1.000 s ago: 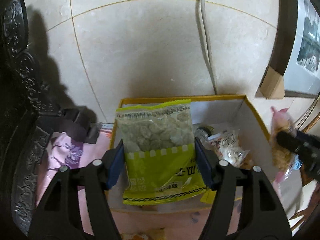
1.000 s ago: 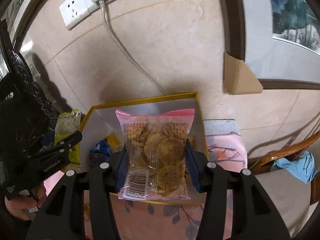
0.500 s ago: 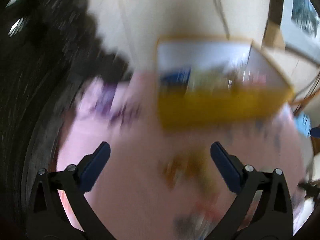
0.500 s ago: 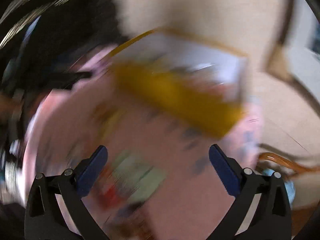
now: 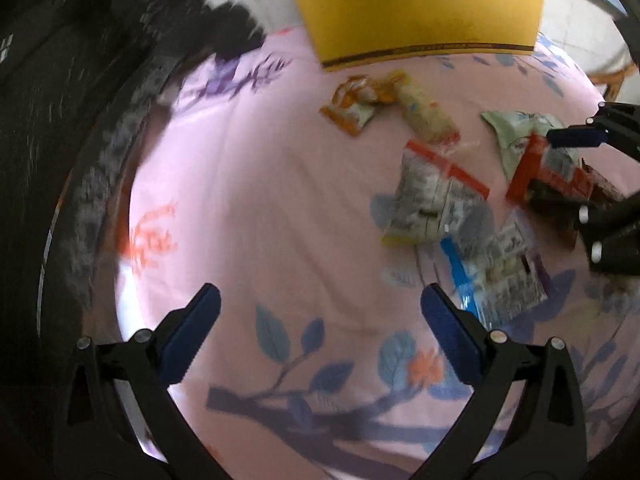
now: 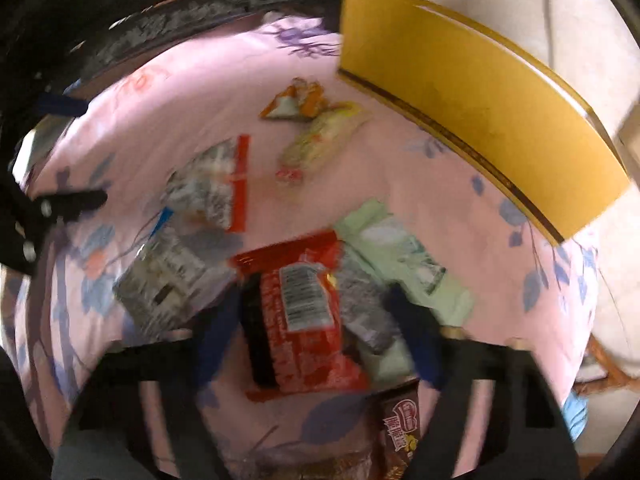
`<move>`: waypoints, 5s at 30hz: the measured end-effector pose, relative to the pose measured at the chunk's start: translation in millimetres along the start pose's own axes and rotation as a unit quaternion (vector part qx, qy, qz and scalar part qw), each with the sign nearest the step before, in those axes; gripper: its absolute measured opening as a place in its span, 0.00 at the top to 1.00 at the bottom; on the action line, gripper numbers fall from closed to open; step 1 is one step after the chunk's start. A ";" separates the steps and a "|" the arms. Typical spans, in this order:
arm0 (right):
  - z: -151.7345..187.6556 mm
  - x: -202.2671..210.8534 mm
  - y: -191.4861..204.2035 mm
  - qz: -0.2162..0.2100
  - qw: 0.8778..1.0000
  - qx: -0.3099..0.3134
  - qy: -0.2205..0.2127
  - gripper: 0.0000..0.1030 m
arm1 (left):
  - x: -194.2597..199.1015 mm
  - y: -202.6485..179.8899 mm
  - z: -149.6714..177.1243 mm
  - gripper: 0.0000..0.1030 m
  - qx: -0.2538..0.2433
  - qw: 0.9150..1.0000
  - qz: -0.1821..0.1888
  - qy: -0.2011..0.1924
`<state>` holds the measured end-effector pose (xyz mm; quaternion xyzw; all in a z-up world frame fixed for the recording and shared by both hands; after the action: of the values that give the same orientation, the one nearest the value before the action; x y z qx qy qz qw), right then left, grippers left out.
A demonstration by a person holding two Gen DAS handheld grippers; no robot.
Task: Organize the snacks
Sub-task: 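Grasp red barcode packet with right tool while left grasps white-and-red packet, then carry both packets over the yellow box and open both tools to drop them, then move both open tools back toward the snack pile, then grasp green seed packet with right tool while left grasps clear rice-cracker stick, then carry both snacks over the yellow box and open both tools to drop them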
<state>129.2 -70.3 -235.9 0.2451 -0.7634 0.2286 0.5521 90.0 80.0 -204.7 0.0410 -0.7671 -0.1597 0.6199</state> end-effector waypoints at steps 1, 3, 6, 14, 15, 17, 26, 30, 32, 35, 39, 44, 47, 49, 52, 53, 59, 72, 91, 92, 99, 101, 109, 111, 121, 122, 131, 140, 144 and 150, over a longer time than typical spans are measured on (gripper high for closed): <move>-2.0 5.3 -5.4 -0.009 1.000 -0.023 0.002 0.60 | 1.0 -3.0 -3.2 0.02 -0.008 1.000 0.005 -0.006; 0.0 8.6 -12.6 -0.024 0.999 -0.044 0.017 0.61 | 0.9 -8.0 -15.1 0.02 -0.018 0.999 0.018 -0.025; 11.9 9.7 -13.7 -0.023 0.997 -0.064 0.025 0.62 | -5.2 -20.1 -31.6 0.02 -0.060 0.997 0.027 -0.044; 57.4 50.5 -47.7 -0.104 0.965 -0.241 -0.003 0.62 | -37.5 -44.1 -49.5 0.02 -0.125 0.989 0.075 -0.028; 61.2 55.5 -49.8 -0.101 0.963 -0.251 -0.007 0.62 | -44.3 -41.2 -51.0 0.03 -0.112 0.988 0.103 -0.015; 72.3 70.0 -54.7 -0.088 0.958 -0.271 -0.020 0.63 | -47.0 -33.4 -54.1 0.23 -0.086 0.983 0.160 -0.002; 84.4 86.1 -71.6 -0.119 0.936 -0.329 -0.050 0.62 | -22.0 -21.8 -51.1 0.61 -0.052 0.983 0.174 -0.023; 80.0 100.0 -71.6 -0.125 0.935 -0.326 -0.068 0.62 | 10.5 -17.2 -56.7 0.61 -0.040 0.986 0.152 -0.057; 73.2 112.6 -71.0 -0.117 0.938 -0.315 -0.085 0.62 | 29.2 -15.9 -62.4 0.60 -0.039 0.990 0.111 -0.081; 62.0 131.0 -77.8 -0.113 0.939 -0.304 -0.117 0.62 | 57.8 -12.7 -81.0 0.60 -0.009 0.990 0.090 -0.110; 40.4 154.7 -97.6 -0.092 0.934 -0.304 -0.162 0.62 | 93.0 -13.4 -110.7 0.60 0.013 0.984 0.096 -0.151; -1.4 186.5 -131.1 -0.039 0.931 -0.294 -0.213 0.62 | 126.1 -21.4 -152.8 0.60 0.022 0.977 0.092 -0.190; -32.1 198.8 -154.9 -0.017 0.928 -0.290 -0.235 0.62 | 140.4 -21.1 -179.1 0.60 0.034 0.973 0.095 -0.207; -48.0 198.5 -171.8 -0.018 0.924 -0.299 -0.238 0.62 | 147.4 -18.7 -201.7 0.60 0.047 0.971 0.092 -0.216; -73.1 196.8 -192.6 -0.032 0.918 -0.310 -0.245 0.62 | 152.3 -10.7 -235.7 0.60 0.079 0.965 0.113 -0.221; -79.6 193.8 -197.1 -0.036 0.917 -0.312 -0.247 0.62 | 152.8 -7.6 -246.8 0.60 0.086 0.964 0.115 -0.222; -122.0 170.7 -222.6 -0.028 0.919 -0.317 -0.232 0.62 | 149.1 -2.9 -292.1 0.60 0.085 0.967 0.083 -0.226; -120.1 151.6 -253.4 -0.008 0.898 -0.361 -0.250 0.01 | 139.1 3.5 -307.9 0.02 0.114 0.963 0.074 -0.232; -36.5 20.0 -62.6 0.012 0.991 0.123 0.051 0.01 | 49.3 34.0 -164.7 0.02 -0.036 0.994 0.005 -0.104; -36.9 14.1 -54.4 0.006 0.988 0.143 0.055 0.01 | 45.9 29.3 -154.6 0.02 -0.048 0.994 0.016 -0.099; -39.6 -26.7 -16.6 0.004 0.963 0.249 0.105 0.01 | 16.4 -1.6 -106.0 0.02 -0.087 0.994 0.037 -0.051; -42.2 -36.0 -20.3 0.014 0.967 0.231 0.110 0.01 | 11.5 -3.9 -101.1 0.02 -0.086 0.994 0.046 -0.044; -27.4 -33.0 -41.6 -0.016 0.991 0.067 0.113 0.48 | -3.3 -6.8 -106.8 0.02 -0.057 0.996 0.067 -0.030; -17.7 -28.3 -36.5 -0.029 0.993 0.039 0.108 0.49 | -7.5 -11.1 -108.7 0.02 -0.049 0.996 0.075 -0.025; 15.6 16.1 -59.2 -0.080 0.983 -0.162 0.022 0.49 | -22.0 -51.1 -125.0 0.02 -0.017 0.996 0.088 -0.015; 21.7 23.6 -66.4 -0.091 0.977 -0.192 0.009 0.49 | -24.1 -54.5 -128.2 0.02 -0.011 0.995 0.097 -0.013; 70.6 60.1 -77.1 -0.108 0.958 -0.264 -0.030 0.49 | -58.0 -66.4 -155.2 0.18 0.015 0.989 0.143 0.044; 89.0 44.5 -55.3 -0.152 0.937 -0.314 -0.013 0.49 | -35.1 -76.2 -142.2 0.73 -0.048 0.993 0.108 -0.013; 91.1 57.2 -51.1 -0.166 0.930 -0.327 -0.025 0.49 | -11.8 -66.9 -133.2 0.73 -0.016 0.991 0.133 -0.018; 87.7 89.9 -60.3 -0.136 0.930 -0.338 -0.055 0.49 | 41.5 -50.4 -118.3 0.73 0.027 0.988 0.134 -0.067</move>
<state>78.6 -182.3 -170.3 0.1583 -0.7841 -0.1341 0.5850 187.8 -1.4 -159.3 -0.0561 -0.8093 -0.0572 0.5819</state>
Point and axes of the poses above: each gripper's, at about its wrist camera, not at the fingertips, and x roughly against the way its jaws point, y to its left, z to its underside, the point moved 3 cm from there along -x, roughly the way its jaws point, and after that the axes turned 15 degrees about y, right-handed, at the moved point
